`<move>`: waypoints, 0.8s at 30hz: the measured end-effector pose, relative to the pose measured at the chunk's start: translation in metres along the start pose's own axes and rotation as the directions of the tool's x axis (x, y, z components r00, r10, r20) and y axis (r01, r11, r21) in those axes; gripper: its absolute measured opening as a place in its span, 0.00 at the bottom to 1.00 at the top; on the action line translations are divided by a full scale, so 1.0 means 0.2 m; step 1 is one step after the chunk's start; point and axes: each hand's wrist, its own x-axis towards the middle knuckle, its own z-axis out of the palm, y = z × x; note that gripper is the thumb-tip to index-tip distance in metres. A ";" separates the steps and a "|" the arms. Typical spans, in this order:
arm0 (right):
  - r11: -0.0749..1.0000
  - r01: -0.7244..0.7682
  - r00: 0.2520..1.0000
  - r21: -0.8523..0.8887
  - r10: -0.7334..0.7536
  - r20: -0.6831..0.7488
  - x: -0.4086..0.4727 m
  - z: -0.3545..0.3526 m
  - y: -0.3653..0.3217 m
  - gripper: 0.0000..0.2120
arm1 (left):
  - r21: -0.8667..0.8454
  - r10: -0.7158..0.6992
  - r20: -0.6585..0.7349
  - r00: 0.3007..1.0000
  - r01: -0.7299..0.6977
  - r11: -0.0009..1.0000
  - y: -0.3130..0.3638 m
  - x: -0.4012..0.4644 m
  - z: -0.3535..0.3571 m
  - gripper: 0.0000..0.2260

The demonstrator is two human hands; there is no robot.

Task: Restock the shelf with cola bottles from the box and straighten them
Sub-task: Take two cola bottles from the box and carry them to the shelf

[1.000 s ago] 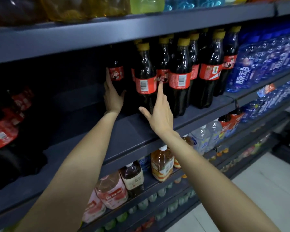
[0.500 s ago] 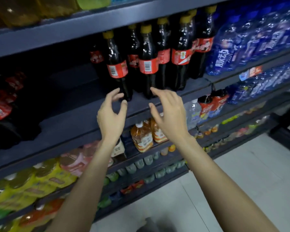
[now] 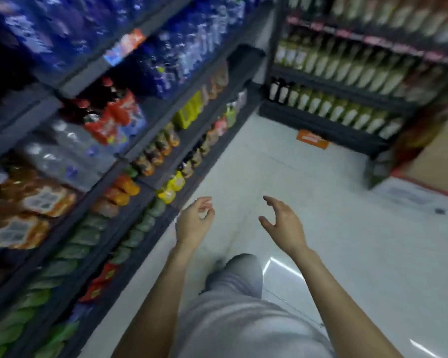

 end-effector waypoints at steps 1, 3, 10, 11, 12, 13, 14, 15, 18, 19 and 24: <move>0.994 -0.109 0.994 0.027 0.109 0.021 -0.01 -0.07 0.16 0.24 | 0.017 -0.026 0.103 0.994 0.024 1.000 0.04 0.04 0.13 0.11; 0.947 -0.305 0.952 0.101 0.305 0.021 -0.03 -0.21 0.46 0.24 | 0.052 -0.067 0.269 0.961 0.056 0.997 0.13 0.12 0.38 0.10; 0.630 -0.696 0.666 0.346 0.746 -0.018 -0.05 -0.81 1.44 0.23 | 0.333 -0.287 0.560 0.777 0.107 0.937 0.47 0.51 1.21 0.18; 0.582 -0.718 0.622 0.381 0.783 -0.024 -0.05 -0.92 1.57 0.22 | 0.358 -0.295 0.568 0.768 0.092 0.929 0.54 0.58 1.33 0.21; 0.541 -0.736 0.580 0.407 0.814 -0.032 -0.05 -1.04 1.68 0.20 | 0.370 -0.294 0.583 0.757 0.074 0.926 0.63 0.64 1.46 0.22; 0.508 -0.751 0.544 0.423 0.838 -0.041 -0.04 -1.15 1.79 0.19 | 0.378 -0.280 0.603 0.747 0.042 0.925 0.75 0.69 1.58 0.21; 0.487 -0.761 0.517 0.429 0.855 -0.053 -0.03 -1.27 1.88 0.18 | 0.386 -0.259 0.622 0.739 -0.001 0.922 0.87 0.73 1.70 0.18; 0.474 -0.767 0.495 0.432 0.866 -0.071 -0.01 -1.39 1.97 0.17 | 0.395 -0.233 0.631 0.740 -0.048 0.917 1.01 0.76 1.81 0.16; 0.482 -0.752 0.463 0.450 0.872 -0.162 0.08 -1.74 2.23 0.14 | 0.443 -0.126 0.602 0.788 -0.199 0.874 1.41 0.85 2.16 0.12; 0.493 -0.746 0.466 0.447 0.867 -0.178 0.12 -1.83 2.31 0.14 | 0.448 -0.087 0.596 0.798 -0.241 0.861 1.56 0.87 2.28 0.12; 0.579 -0.723 0.531 0.377 0.814 -0.233 0.36 -2.24 2.75 0.13 | 0.360 0.032 0.705 0.708 -0.396 0.845 2.15 0.91 2.81 0.11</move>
